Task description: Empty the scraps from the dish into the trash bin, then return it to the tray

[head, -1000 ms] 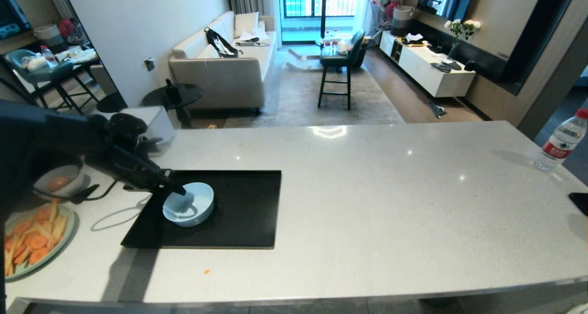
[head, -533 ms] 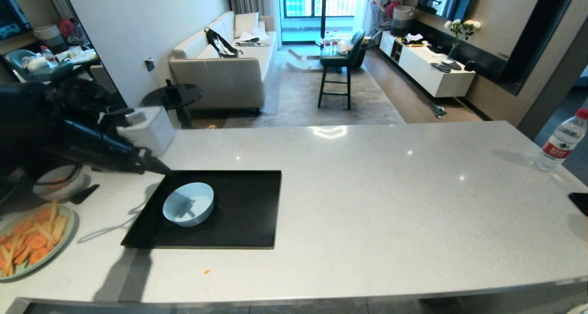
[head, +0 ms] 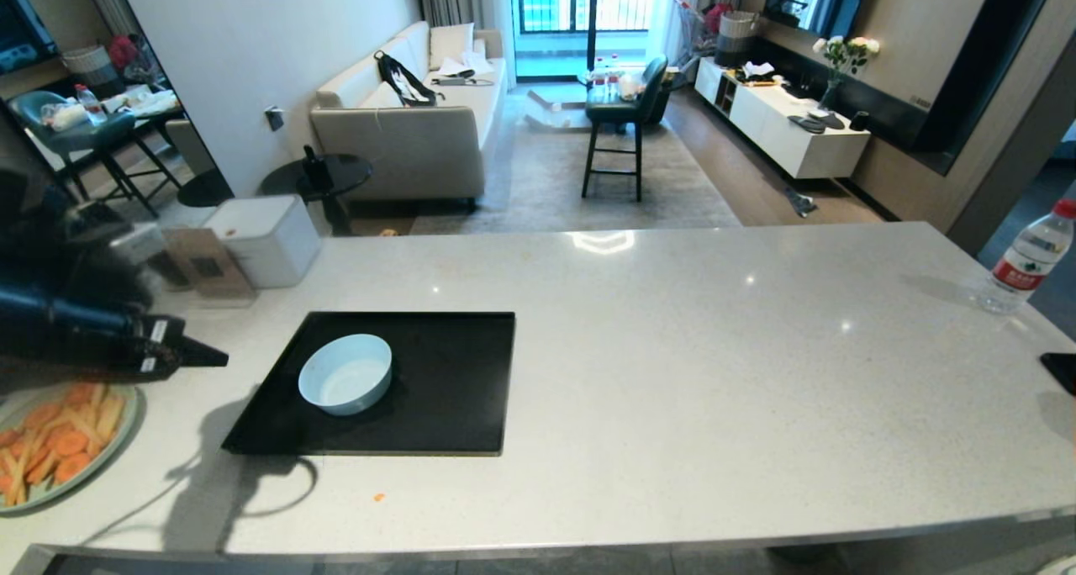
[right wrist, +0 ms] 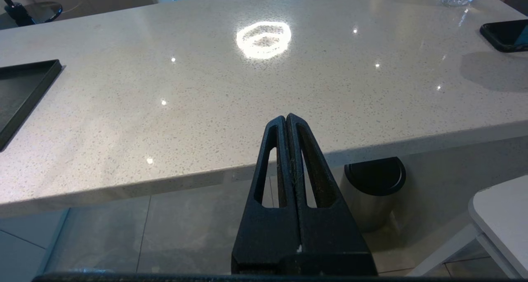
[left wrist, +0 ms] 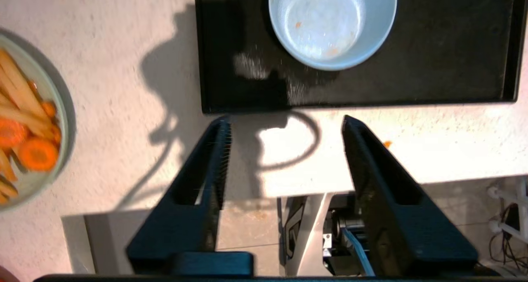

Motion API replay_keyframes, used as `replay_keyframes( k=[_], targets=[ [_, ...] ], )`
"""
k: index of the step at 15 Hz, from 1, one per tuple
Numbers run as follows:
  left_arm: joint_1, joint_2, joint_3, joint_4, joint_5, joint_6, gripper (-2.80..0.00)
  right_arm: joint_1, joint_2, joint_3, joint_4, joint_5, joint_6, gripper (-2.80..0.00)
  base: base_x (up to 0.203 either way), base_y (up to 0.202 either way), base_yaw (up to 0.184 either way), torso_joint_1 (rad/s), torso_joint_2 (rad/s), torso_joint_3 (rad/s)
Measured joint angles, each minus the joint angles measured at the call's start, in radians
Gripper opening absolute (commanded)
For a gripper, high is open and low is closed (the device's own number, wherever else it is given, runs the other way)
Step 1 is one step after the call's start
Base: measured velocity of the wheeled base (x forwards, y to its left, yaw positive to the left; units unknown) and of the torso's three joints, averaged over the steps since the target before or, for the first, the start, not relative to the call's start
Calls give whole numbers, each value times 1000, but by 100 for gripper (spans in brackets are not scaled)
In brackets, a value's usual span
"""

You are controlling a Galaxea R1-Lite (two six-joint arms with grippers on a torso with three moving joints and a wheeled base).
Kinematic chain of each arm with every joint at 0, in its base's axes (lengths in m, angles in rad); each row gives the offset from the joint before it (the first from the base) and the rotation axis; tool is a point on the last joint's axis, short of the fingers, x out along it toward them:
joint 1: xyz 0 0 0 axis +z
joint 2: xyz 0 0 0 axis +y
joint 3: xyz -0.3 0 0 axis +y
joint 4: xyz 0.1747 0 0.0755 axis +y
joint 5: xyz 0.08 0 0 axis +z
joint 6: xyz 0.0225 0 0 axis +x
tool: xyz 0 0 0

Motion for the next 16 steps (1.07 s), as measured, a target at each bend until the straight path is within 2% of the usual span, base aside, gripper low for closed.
replay_keyframes(
  k=[5, 8, 13, 16],
  targets=[
    [21, -194, 341, -251, -64, -8, -280, 0, 0, 0, 0, 0, 0, -280, 0, 0, 0, 0, 0, 0],
    [25, -311, 471, -351, -72, -72, -280, 0, 0, 0, 0, 0, 0, -280, 0, 0, 0, 0, 0, 0],
    [31, -536, 622, -390, -72, -186, -280, 0, 0, 0, 0, 0, 0, -280, 0, 0, 0, 0, 0, 0],
    [38, -698, 689, -391, -67, -222, -280, 0, 0, 0, 0, 0, 0, -280, 0, 0, 0, 0, 0, 0]
  ],
)
